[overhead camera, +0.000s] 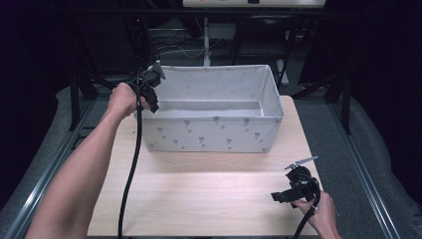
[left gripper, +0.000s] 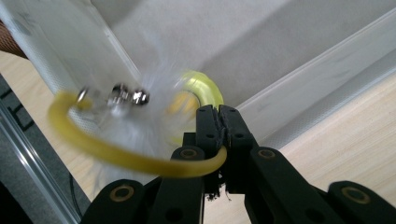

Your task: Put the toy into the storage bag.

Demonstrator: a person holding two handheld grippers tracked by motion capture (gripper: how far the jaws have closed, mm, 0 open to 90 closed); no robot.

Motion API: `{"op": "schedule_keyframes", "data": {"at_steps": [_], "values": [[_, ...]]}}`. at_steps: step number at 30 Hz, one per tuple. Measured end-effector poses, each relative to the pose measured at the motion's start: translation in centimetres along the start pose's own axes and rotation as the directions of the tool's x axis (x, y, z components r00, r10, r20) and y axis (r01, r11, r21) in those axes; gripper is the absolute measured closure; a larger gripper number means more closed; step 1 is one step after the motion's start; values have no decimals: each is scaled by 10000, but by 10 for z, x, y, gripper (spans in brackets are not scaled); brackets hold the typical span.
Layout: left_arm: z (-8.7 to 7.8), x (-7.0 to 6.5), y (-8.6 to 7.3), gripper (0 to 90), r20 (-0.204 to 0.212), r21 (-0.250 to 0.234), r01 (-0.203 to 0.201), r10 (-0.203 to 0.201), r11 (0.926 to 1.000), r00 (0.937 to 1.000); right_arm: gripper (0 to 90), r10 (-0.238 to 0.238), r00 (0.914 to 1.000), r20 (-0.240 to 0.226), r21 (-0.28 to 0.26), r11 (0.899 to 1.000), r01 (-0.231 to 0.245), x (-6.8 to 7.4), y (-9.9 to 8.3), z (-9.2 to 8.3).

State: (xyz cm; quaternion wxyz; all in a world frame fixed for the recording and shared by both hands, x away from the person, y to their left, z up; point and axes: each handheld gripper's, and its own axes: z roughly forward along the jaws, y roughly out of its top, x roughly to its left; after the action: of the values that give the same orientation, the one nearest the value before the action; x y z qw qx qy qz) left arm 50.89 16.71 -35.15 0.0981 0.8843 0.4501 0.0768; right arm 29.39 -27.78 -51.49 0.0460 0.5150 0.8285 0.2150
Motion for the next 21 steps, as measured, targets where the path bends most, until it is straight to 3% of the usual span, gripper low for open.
{"op": "schedule_keyframes", "data": {"at_steps": [6, 9, 16, 21], "values": [[10, 4, -3, 874, 110, 417, 163, -168, 9990, 9998, 133, 4, 10000, -15, -1, 10000, -4, 0, 0, 0], [12, 5, -5, 863, 153, 391, 206, -212, 9990, 9997, 133, 35, 10000, -21, 41, 10000, -35, 0, 0, 0], [1, 4, -3, 815, 101, 208, 160, -162, 9997, 9998, 133, 24, 10000, 5, -21, 10000, -24, 0, 0, 0], [-8, 1, -5, 707, 124, 166, -2, 0, 9999, 9999, 133, 36, 10000, -48, 29, 10000, -36, 0, 0, -1]]}}
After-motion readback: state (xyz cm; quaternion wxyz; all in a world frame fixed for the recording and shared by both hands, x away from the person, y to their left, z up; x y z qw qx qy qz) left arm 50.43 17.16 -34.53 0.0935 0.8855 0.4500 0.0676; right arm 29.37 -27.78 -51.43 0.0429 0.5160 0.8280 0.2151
